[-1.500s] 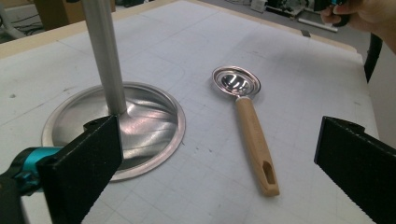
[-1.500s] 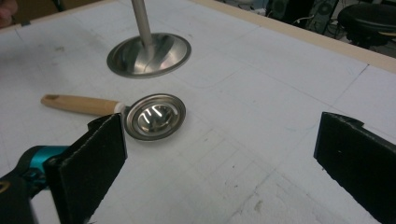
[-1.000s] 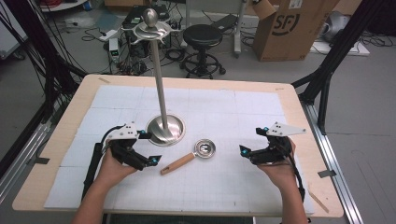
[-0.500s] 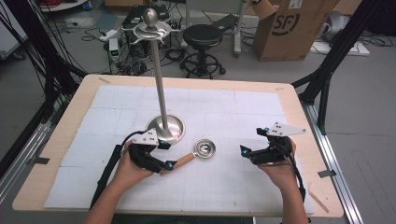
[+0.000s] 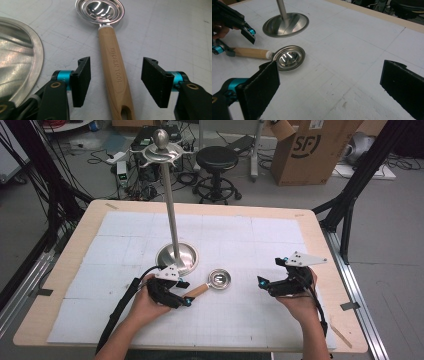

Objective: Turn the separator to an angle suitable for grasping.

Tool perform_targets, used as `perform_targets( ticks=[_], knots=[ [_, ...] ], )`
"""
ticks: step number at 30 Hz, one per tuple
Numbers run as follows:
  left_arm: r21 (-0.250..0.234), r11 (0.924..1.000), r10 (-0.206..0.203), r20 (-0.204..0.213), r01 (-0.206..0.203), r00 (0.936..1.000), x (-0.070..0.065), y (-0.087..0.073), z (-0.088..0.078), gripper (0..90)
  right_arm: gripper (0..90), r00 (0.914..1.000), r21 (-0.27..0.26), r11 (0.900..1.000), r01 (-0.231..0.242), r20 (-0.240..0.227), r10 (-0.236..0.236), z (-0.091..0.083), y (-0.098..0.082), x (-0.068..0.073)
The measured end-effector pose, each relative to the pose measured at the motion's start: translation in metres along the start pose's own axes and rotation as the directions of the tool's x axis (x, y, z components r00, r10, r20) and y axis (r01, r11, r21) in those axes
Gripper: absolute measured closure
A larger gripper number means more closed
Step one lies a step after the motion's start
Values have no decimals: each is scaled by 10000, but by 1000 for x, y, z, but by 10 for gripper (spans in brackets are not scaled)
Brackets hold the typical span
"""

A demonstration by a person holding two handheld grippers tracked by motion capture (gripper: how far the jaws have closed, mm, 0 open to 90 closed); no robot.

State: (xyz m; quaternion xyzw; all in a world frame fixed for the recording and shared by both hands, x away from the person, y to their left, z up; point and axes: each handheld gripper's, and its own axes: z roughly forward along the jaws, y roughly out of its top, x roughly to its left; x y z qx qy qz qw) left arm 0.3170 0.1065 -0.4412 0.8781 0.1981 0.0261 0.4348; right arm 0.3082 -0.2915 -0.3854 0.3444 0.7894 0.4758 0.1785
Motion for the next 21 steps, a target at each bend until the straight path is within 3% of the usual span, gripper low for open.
perform_targets(
  ticks=[2,4,7,10,12,16,20,21],
  knots=[
    [247,9997,65,-9,-65,10000,-1,-1,4,485,14,10000,12,10000,-76,6,76,0,-1,0],
    [435,9984,386,-444,-366,9983,-4,0,7,603,15,10000,66,10000,11,-5,-11,1,-1,0],
    [692,9963,568,-824,-511,9950,-8,4,7,645,15,10000,75,10000,23,16,-23,1,-1,0],
    [904,9918,994,-965,-908,9904,-11,6,7,652,14,10000,129,9999,64,13,-64,2,-1,1],
    [858,9902,1168,-828,-1097,9897,-11,6,8,671,15,10000,156,9999,40,-2,-40,2,-1,1],
    [715,9942,825,-347,-798,9960,-7,6,9,691,14,10000,97,9999,35,-17,-35,1,0,1],
    [757,9940,810,-309,-785,9962,-6,7,11,674,14,10000,56,10000,10,-10,-10,0,0,1],
    [766,9934,877,-328,-850,9956,-7,8,12,633,15,10000,52,10000,-18,-18,18,0,0,2]
  ],
)
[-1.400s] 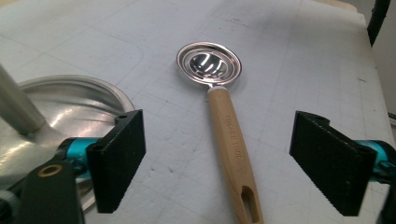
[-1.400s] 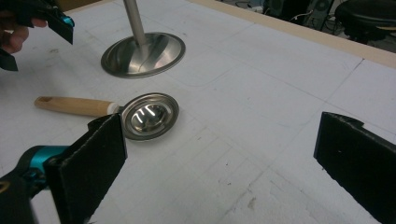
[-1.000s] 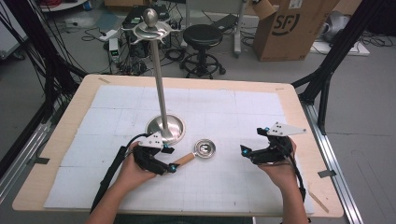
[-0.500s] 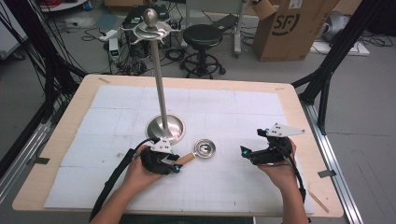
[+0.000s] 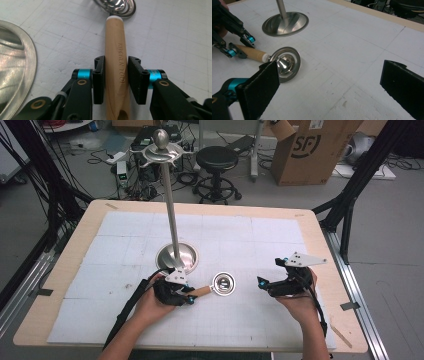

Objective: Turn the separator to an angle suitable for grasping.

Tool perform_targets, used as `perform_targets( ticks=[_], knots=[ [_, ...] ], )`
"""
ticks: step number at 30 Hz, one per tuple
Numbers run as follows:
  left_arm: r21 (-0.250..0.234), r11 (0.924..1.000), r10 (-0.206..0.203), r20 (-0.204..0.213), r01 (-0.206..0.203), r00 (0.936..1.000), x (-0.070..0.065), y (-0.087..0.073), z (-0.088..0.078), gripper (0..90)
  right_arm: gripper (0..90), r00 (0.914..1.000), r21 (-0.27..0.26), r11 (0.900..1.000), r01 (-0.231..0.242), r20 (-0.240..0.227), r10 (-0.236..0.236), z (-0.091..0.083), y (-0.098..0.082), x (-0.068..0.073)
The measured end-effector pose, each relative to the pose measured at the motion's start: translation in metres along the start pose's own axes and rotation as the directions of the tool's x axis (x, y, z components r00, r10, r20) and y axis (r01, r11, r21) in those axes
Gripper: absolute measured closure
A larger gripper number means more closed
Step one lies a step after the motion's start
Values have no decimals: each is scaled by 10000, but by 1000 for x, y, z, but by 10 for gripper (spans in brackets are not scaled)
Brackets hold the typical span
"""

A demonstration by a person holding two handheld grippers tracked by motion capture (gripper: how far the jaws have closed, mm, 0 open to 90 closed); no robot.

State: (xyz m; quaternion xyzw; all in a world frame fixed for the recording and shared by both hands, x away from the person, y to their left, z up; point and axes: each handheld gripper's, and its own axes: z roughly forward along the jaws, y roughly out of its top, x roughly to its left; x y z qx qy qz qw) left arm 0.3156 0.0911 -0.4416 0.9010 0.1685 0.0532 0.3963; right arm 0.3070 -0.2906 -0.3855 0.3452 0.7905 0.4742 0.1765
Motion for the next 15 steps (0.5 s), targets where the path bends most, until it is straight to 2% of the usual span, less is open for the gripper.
perform_targets(
  ticks=[1,6,9,10,12,15],
  knots=[
    [-5,10000,71,-64,-71,10000,-1,1,1,569,15,10000,-16,10000,4,0,-4,0,0,0],
    [164,9994,328,-617,-318,9976,-6,5,3,509,15,10000,12,10000,-7,-32,8,1,0,0],
    [219,9994,290,-567,-278,9980,-6,8,6,529,15,9999,92,9999,103,-8,-103,2,0,0],
    [307,9991,303,-427,-290,9986,-6,10,7,581,15,10000,115,9999,77,-26,-77,2,0,0],
    [480,9980,430,-435,-410,9981,-8,14,9,653,15,10000,133,9999,78,3,-78,2,0,0],
    [736,9965,423,-318,-399,9986,-7,18,10,676,15,10000,155,9998,96,-17,-95,2,0,1]
  ],
)
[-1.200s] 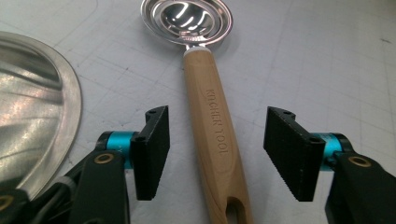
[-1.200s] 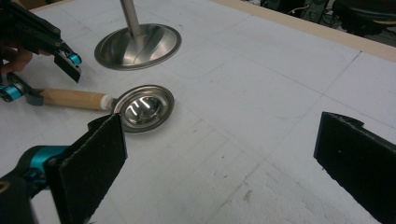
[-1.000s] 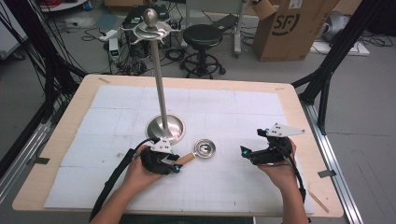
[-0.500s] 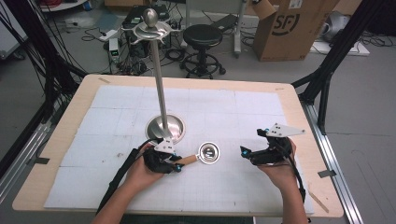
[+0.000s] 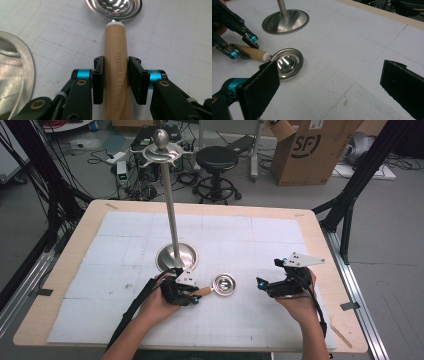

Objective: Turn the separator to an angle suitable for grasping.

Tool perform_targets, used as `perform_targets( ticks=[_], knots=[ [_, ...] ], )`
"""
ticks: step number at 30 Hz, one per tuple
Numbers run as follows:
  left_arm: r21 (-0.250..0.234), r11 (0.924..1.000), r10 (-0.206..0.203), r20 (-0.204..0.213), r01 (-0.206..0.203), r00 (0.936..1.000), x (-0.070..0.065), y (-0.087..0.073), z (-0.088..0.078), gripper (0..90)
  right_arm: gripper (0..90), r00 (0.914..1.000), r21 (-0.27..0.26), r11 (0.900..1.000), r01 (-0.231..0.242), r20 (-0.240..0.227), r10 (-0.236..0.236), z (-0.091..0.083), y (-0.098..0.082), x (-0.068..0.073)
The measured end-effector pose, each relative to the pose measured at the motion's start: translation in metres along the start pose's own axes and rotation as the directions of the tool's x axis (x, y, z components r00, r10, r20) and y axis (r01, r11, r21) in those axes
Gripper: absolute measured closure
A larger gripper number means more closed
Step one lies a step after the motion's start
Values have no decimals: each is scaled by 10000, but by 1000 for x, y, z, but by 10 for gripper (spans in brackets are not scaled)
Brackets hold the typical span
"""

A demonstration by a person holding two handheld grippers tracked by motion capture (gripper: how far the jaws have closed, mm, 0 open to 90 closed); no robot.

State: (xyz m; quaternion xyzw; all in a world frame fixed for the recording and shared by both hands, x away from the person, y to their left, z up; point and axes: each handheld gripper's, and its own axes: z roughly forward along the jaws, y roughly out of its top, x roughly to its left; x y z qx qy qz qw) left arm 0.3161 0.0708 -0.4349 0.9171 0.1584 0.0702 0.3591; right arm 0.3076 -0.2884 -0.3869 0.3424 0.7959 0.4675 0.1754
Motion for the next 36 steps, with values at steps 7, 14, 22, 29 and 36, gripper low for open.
perform_targets(
  ticks=[7,14,22,29,36],
  knots=[
    [-79,9999,-86,665,91,9977,7,9,4,690,15,10000,-63,10000,-19,-59,19,0,0,0],
    [226,9982,526,926,-549,9943,3,40,29,700,15,9999,-148,9999,-12,-134,10,-1,1,-1],
    [181,9966,777,1193,-804,9898,3,67,58,699,15,9998,-131,9999,12,-210,-15,-1,1,0],
    [-43,9980,631,1143,-630,9914,8,65,51,617,15,9997,-111,9999,66,-231,-69,-1,1,0],
    [-1096,9936,368,909,-267,9952,14,50,10,486,15,9996,-94,9999,46,-260,-48,-3,0,1]
  ],
)
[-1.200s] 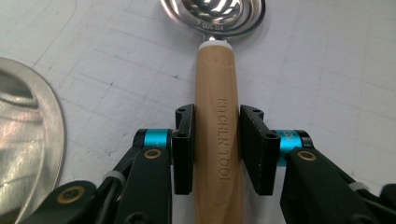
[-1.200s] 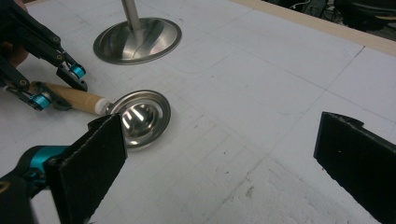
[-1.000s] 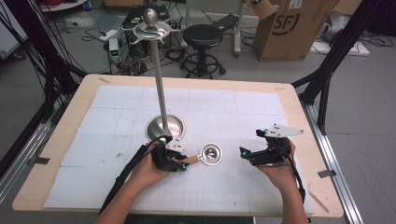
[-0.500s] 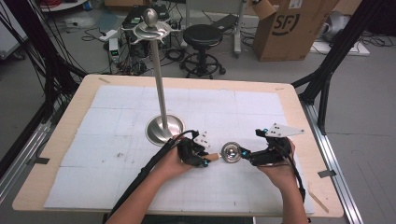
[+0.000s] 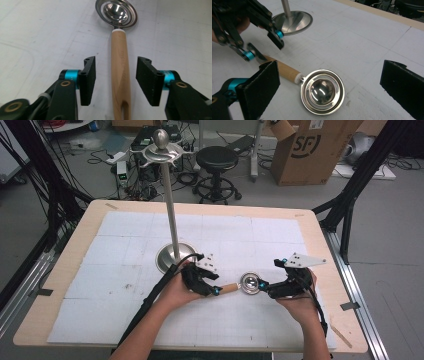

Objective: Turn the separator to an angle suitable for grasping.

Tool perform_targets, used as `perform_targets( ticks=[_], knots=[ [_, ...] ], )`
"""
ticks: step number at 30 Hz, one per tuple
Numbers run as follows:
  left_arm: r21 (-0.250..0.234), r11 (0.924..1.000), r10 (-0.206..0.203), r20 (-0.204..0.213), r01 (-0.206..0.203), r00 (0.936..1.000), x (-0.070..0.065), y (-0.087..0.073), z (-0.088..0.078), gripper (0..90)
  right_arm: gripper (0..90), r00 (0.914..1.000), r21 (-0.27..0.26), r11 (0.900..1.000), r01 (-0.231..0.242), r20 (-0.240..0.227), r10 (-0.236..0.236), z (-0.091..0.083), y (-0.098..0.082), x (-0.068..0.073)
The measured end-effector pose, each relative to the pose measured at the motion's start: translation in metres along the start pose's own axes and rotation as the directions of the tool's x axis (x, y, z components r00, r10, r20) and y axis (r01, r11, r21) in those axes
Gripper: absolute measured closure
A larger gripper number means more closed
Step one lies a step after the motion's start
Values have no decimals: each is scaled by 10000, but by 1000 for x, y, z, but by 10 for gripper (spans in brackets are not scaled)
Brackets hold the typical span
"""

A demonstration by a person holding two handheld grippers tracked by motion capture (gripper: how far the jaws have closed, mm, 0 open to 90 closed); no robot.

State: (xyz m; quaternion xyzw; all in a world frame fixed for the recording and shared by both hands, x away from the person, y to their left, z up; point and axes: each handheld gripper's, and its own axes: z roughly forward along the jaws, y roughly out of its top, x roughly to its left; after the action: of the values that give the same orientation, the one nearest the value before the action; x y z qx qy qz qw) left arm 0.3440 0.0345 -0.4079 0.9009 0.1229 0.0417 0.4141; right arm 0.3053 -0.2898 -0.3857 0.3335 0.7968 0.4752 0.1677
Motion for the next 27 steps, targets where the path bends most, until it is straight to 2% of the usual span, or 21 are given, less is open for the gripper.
perform_targets(
  ticks=[3,6,12,15,19,23,27],
  knots=[
    [-527,9984,-182,32,183,9998,-1,-11,-24,441,15,10000,18,10000,10,32,-10,-1,0,1],
    [-899,9956,-270,104,278,9996,-1,-22,-50,441,15,9999,109,9999,119,-28,-119,0,0,2],
    [-1813,9817,-633,-195,587,9978,-4,-45,-95,342,15,9998,155,9997,190,-75,-189,1,1,4],
    [-2068,9764,-724,-419,622,9965,-4,-53,-106,288,15,9998,217,9996,161,-94,-159,2,1,4],
    [-2261,9720,-794,-605,638,9950,-2,-64,-112,215,15,9998,236,9996,168,-151,-164,3,1,4],
    [-2499,9644,-1090,-766,868,9911,3,-73,-124,153,15,9995,243,9995,201,-240,-195,6,2,5],
    [-2678,9565,-1466,-981,1158,9843,11,-84,-138,69,15,9992,390,9988,286,-298,-274,10,2,6]
  ],
)
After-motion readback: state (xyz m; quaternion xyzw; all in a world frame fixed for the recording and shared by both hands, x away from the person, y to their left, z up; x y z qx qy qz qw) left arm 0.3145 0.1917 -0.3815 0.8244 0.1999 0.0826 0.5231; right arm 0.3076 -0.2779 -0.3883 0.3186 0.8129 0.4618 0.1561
